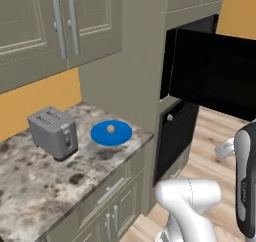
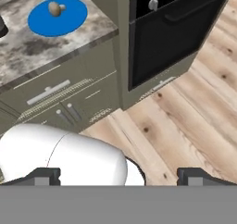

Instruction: Pick the mushroom from the counter and place it in the microwave. Then turn on the microwave.

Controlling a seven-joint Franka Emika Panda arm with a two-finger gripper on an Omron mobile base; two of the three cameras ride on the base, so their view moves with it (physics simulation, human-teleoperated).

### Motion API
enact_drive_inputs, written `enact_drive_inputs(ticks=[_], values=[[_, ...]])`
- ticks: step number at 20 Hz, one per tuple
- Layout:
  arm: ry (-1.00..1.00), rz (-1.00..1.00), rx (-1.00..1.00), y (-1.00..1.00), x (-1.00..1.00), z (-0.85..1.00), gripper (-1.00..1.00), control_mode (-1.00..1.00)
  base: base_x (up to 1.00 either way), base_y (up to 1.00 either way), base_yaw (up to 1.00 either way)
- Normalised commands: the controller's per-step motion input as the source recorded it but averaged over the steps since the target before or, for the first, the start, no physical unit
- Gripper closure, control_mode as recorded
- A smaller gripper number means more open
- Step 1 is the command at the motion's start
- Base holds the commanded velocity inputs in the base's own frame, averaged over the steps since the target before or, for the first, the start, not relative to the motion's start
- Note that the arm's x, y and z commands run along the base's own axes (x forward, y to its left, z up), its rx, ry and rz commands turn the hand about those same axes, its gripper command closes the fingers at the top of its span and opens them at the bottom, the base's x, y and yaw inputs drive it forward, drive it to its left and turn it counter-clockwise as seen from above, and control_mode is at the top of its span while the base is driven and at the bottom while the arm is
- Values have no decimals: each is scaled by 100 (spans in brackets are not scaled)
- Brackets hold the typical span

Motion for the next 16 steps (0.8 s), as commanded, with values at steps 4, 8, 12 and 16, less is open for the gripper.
enact_drive_inputs(ticks=[4, 8, 12, 16], values=[[0, 0, 0, 0, 0, 0, -100, 100, 38, 26, 12], [0, 0, 0, 0, 0, 0, -100, 100, 18, 19, 10], [0, 0, 0, 0, 0, 0, -100, 100, 24, 25, 18], [0, 0, 0, 0, 0, 0, -100, 100, 21, 2, 44]])
